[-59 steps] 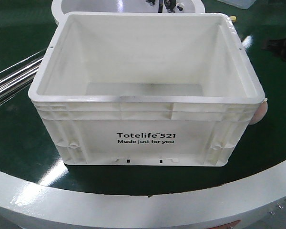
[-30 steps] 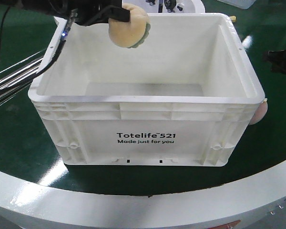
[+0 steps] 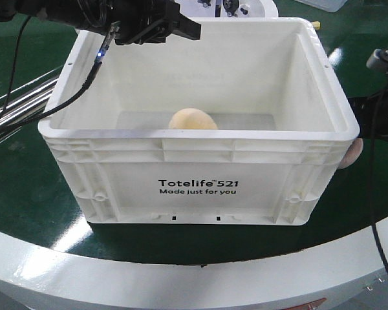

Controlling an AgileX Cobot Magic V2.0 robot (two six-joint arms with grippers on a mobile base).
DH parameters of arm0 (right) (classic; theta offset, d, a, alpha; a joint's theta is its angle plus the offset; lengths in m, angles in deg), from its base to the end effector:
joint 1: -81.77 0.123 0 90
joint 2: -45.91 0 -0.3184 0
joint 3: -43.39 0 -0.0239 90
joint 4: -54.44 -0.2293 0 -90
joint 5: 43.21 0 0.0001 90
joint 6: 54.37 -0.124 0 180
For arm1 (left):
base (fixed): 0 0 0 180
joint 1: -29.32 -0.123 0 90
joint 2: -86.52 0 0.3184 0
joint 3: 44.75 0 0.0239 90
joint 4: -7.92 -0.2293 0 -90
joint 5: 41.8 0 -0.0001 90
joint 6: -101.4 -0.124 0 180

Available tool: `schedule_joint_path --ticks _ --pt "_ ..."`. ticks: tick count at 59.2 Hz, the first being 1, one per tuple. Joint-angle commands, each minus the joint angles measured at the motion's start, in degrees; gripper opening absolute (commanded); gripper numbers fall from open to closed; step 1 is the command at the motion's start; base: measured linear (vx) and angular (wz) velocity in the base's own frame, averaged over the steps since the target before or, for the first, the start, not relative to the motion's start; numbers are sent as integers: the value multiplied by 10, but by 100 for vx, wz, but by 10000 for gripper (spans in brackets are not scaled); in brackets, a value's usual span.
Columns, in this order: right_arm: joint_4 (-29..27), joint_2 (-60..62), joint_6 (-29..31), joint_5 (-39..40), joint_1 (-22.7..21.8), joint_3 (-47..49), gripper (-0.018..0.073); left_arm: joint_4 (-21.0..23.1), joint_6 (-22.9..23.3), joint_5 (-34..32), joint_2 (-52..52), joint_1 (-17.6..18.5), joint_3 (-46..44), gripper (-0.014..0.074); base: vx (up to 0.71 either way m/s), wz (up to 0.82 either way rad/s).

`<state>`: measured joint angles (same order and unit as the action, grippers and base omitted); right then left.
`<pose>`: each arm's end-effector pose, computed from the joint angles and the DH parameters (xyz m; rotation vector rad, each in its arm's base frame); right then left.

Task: Place moving items into box and shelve
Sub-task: 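Lift the cream plush with the left gripper and drop it into the tote, then grasp the pink round plush with the right gripper and drop it into the tote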

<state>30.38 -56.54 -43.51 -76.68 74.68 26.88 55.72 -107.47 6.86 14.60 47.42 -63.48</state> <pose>0.3419 -0.0144 0.2390 0.2993 2.5920 0.3120 0.3686 -0.1931 0.3905 0.5434 2.1610 -0.8949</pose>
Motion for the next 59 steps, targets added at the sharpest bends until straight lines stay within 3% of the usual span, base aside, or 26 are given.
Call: schedule_joint_path --ticks 1,20,29,36,44,53,59 --pt "-24 12 18 19 -3 20 376 33 0 -9 -44 3 -19 598 0 0" --pt "9 -31 45 4 -3 20 386 26 0 -8 -101 2 -130 591 0 0" --pt "16 -41 72 1 -3 20 445 -14 5 -7 -116 2 -172 591 0 0" --pt "16 -52 77 -7 -3 20 428 -27 14 -14 -123 2 -182 591 0 0" --pt "16 -69 77 -25 -3 20 289 -33 20 -23 -133 2 -181 589 0 0" --pt "19 -82 78 -38 -3 20 -15 -43 20 -38 -142 2 -181 589 0 0" --pt "19 -79 78 -41 -3 20 -11 -68 28 -41 -148 2 -181 589 0 0"
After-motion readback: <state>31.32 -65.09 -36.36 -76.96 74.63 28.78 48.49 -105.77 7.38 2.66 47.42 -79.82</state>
